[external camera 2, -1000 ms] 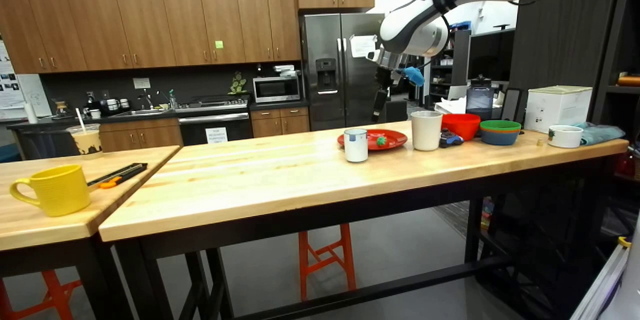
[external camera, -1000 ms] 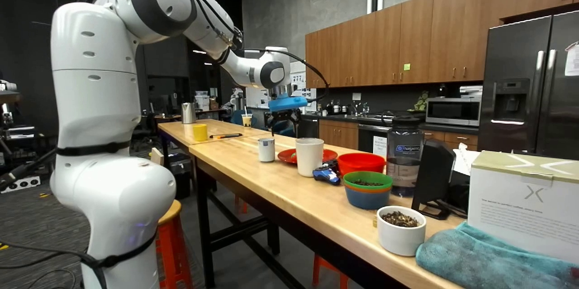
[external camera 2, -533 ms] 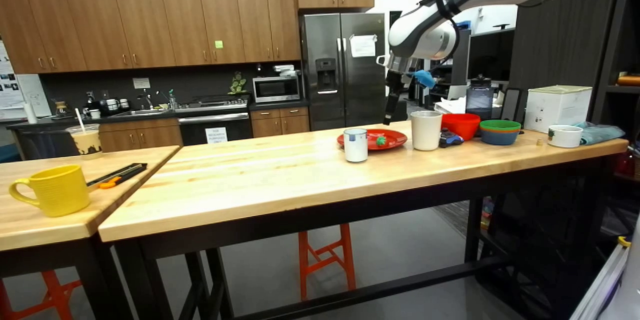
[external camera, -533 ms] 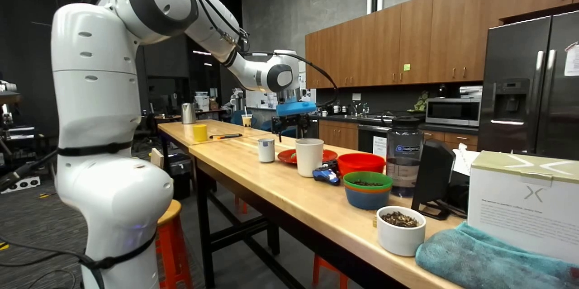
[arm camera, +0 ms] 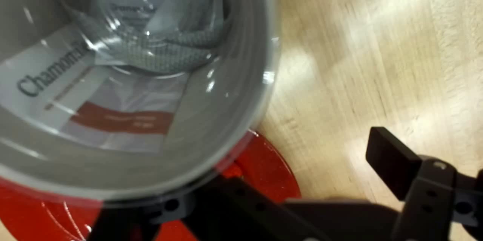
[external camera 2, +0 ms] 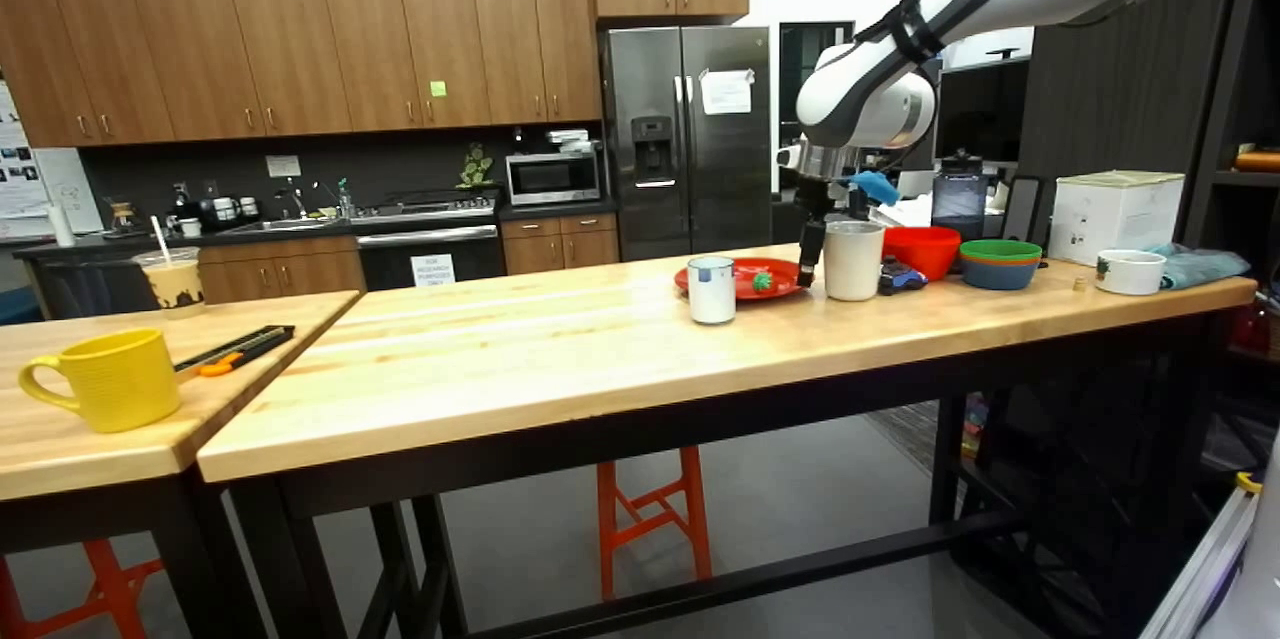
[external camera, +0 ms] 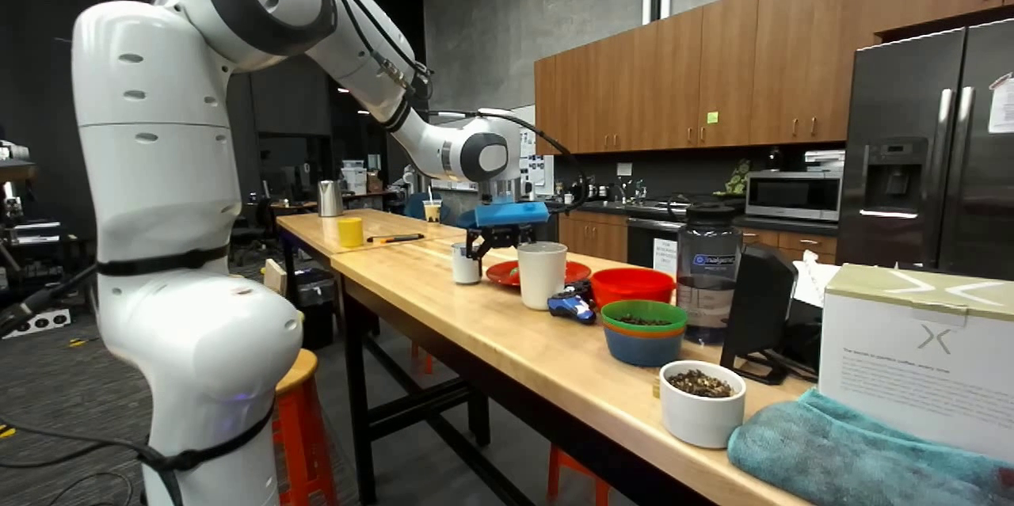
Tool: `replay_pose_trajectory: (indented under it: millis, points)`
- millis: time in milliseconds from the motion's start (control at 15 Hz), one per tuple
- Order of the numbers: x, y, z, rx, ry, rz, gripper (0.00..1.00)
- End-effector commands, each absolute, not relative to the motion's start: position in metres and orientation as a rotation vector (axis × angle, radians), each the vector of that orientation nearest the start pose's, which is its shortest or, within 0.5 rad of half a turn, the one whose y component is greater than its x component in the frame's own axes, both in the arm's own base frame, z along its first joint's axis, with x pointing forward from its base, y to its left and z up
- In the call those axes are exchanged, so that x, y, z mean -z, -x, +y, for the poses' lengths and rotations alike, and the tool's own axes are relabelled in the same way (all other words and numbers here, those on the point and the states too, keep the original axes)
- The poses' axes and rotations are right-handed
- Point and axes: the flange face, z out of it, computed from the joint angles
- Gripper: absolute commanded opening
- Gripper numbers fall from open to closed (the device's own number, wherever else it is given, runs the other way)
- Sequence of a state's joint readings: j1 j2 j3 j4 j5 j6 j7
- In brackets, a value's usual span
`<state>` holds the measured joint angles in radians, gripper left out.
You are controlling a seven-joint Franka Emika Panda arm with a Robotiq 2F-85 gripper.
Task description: Lift the small ball from the red plate, put it on the table and then back on the plate.
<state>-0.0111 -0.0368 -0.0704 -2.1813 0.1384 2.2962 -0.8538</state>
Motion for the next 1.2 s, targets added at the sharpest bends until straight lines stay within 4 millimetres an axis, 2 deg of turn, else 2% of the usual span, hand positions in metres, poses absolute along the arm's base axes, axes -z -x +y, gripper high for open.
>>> replay_pose_trajectory:
  millis: [0,200,467,867,1133]
  points:
    - [-0.423,-0.525,-0.048,0.284,2.909,-1.085,1.00]
    - [-0.422,-0.529,-0.044,0.312,2.897,-1.084,1.00]
    - [-0.422,-0.541,-0.029,0.377,2.856,-1.117,1.00]
    - [-0.413,-0.551,0.008,0.448,2.753,-1.215,1.00]
    - [-0.410,-0.558,0.012,0.482,2.724,-1.244,1.00]
